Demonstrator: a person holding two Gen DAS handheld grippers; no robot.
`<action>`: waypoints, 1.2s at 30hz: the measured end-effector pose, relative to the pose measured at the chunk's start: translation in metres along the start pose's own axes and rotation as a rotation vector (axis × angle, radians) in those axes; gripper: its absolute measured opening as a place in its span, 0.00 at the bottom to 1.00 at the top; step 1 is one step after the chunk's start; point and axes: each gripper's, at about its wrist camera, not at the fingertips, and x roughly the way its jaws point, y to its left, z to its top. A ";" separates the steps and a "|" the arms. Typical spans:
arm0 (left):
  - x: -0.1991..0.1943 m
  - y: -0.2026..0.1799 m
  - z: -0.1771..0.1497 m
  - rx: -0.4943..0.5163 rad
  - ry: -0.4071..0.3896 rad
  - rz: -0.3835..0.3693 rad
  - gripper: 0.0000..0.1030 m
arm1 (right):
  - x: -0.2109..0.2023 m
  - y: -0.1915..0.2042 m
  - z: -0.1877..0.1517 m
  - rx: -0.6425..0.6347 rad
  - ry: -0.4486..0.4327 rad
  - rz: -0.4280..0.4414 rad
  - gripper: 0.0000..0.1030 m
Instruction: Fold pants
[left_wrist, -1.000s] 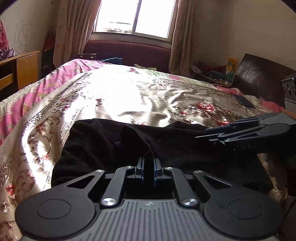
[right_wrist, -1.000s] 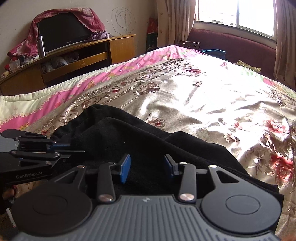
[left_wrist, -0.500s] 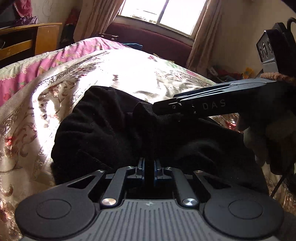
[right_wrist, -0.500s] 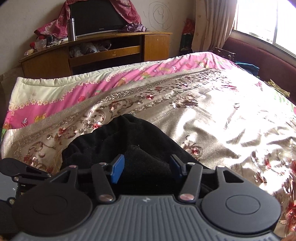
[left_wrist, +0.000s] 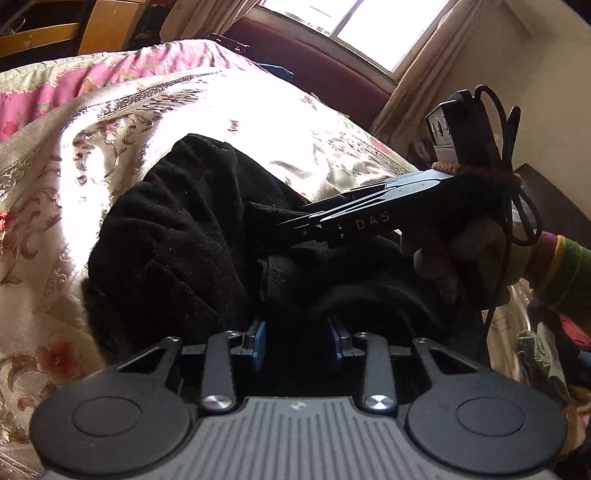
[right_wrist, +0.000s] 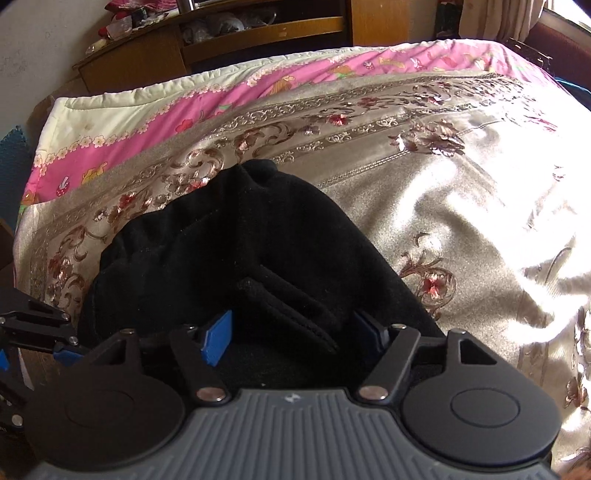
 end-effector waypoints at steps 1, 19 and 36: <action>-0.001 -0.002 0.000 0.008 -0.007 -0.003 0.51 | 0.001 -0.001 0.001 -0.012 0.007 0.017 0.68; 0.016 -0.022 0.008 -0.101 -0.030 0.012 0.68 | -0.087 0.011 -0.008 0.086 -0.153 0.037 0.08; 0.021 -0.060 0.016 0.104 -0.291 0.050 1.00 | -0.160 0.008 -0.041 0.124 -0.319 0.034 0.08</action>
